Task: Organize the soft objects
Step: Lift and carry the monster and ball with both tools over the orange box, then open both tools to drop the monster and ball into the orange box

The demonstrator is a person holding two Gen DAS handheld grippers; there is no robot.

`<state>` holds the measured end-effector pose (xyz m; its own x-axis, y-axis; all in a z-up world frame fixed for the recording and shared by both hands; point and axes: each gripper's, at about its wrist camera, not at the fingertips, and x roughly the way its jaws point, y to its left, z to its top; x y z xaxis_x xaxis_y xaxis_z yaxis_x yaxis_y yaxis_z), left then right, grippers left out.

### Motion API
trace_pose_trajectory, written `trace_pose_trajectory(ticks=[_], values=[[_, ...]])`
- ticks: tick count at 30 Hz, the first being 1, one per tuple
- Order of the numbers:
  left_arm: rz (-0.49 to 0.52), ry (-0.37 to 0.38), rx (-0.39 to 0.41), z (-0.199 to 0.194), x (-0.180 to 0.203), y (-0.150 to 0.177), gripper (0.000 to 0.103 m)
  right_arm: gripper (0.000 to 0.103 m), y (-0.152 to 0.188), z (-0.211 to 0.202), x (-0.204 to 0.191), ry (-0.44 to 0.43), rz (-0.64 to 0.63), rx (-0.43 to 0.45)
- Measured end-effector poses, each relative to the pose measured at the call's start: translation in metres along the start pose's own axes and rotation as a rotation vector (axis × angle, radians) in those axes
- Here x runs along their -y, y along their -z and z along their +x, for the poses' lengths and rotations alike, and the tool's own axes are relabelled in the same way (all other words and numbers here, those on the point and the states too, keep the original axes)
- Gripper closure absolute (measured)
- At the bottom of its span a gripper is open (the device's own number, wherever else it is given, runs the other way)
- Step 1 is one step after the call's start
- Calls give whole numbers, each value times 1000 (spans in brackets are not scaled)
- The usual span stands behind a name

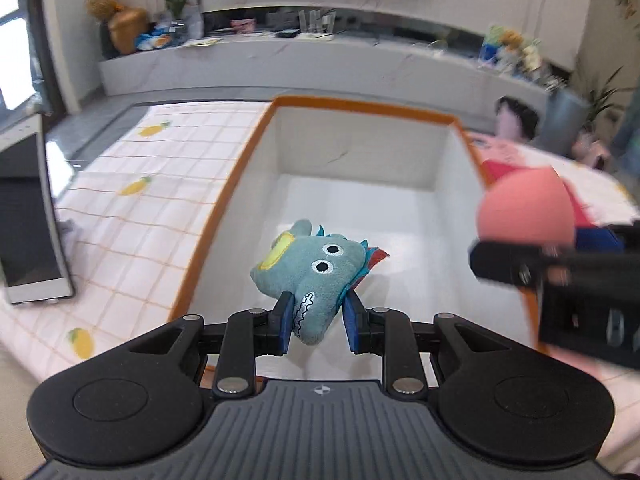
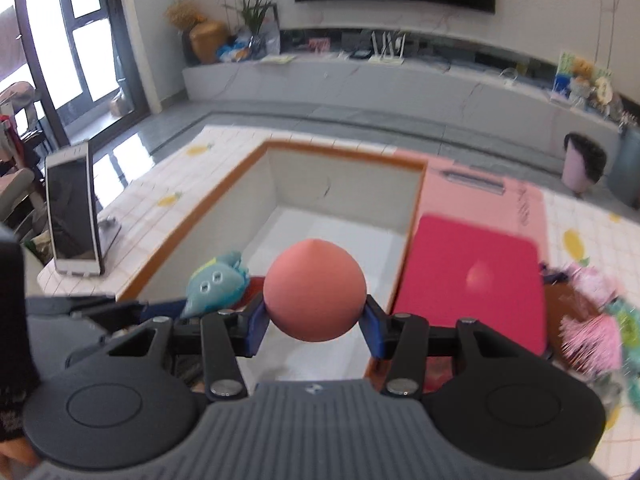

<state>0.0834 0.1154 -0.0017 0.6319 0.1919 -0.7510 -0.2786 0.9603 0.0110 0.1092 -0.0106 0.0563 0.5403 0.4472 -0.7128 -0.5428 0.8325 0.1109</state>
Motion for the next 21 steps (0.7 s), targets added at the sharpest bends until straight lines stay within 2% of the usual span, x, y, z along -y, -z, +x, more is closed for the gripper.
trace_pose_trajectory(ticks=[6,9,11,12,17,21], values=[[60,-141,-30,9,14,0,76,55,13,16,12,-26,23,-31],[48,-185,-26,9,16,0,64,55,15,21,16,-55,45,-32],[72,-189,-16,10,19,0,20,55,16,21,16,-66,48,-35],[91,-185,0,9,22,0,15,55,17,22,15,-69,52,-37],[161,-192,72,3,32,1,14,55,18,24,12,-75,74,-44],[165,-181,89,1,28,2,12,55,15,27,9,-75,70,-55]])
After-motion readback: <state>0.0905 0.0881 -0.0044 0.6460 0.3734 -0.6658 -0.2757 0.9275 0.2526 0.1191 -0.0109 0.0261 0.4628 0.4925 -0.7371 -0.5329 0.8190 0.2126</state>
